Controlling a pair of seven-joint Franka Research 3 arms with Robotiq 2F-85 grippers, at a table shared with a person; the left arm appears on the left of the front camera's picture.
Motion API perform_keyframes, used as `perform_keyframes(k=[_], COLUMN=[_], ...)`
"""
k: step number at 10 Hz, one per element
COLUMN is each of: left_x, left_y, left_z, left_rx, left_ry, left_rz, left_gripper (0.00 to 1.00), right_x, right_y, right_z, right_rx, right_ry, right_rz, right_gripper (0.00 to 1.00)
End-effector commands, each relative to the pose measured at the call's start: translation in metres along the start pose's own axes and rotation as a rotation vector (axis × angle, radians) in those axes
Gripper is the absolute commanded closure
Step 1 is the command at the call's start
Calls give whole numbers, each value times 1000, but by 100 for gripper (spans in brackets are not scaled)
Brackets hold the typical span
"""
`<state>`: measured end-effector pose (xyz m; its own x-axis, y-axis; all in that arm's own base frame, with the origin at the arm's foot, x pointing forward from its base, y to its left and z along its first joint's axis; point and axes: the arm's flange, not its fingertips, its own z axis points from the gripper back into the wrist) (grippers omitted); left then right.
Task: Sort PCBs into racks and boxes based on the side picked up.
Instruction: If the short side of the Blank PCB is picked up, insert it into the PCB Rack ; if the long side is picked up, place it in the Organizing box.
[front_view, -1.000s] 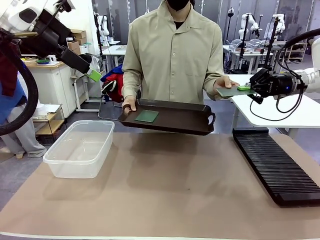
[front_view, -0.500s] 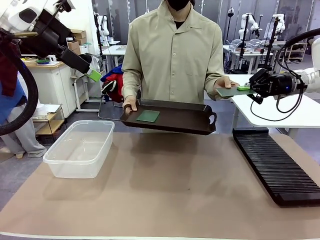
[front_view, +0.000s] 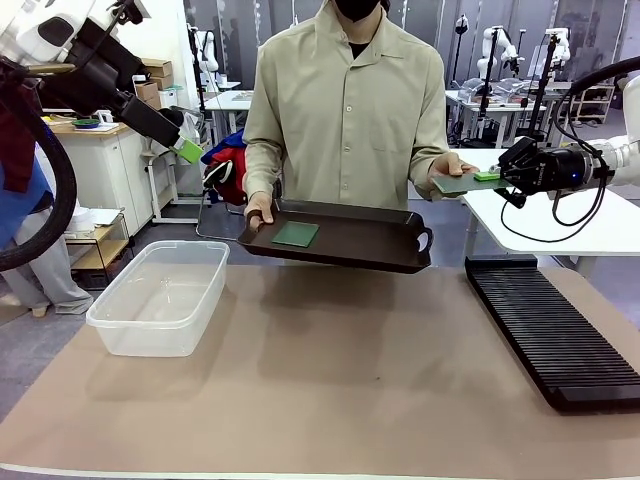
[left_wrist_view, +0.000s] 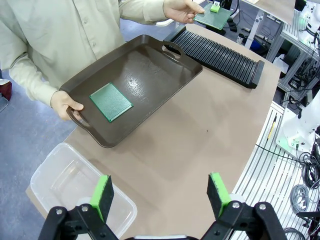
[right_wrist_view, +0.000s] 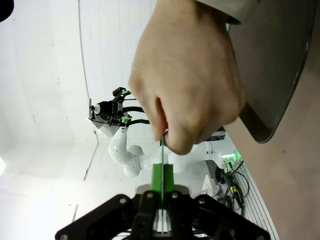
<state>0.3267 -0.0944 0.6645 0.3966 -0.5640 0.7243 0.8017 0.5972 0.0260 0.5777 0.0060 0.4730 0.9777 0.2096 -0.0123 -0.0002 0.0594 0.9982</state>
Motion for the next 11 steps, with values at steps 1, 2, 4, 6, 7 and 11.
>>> perform_keyframes(k=[1,2,4,6,7,11], left_x=[-1,-1,-1,-1,-1,-1], left_y=[1,1,1,1,1,1], left_z=[0,0,0,0,0,0], left_rx=[-10,-10,-10,-10,-10,-10], left_ry=[-4,-4,-4,-4,-4,-4], left_rz=[0,0,0,0,0,0], left_gripper=[0,0,0,0,0,0], right_x=[0,0,0,0,0,0], right_y=[0,0,0,0,0,0], right_z=[0,0,0,0,0,0], right_rx=[6,6,6,6,6,6], right_ry=[12,12,12,12,12,12], right_rz=[16,16,16,16,16,16], right_gripper=[100,100,100,100,100,100])
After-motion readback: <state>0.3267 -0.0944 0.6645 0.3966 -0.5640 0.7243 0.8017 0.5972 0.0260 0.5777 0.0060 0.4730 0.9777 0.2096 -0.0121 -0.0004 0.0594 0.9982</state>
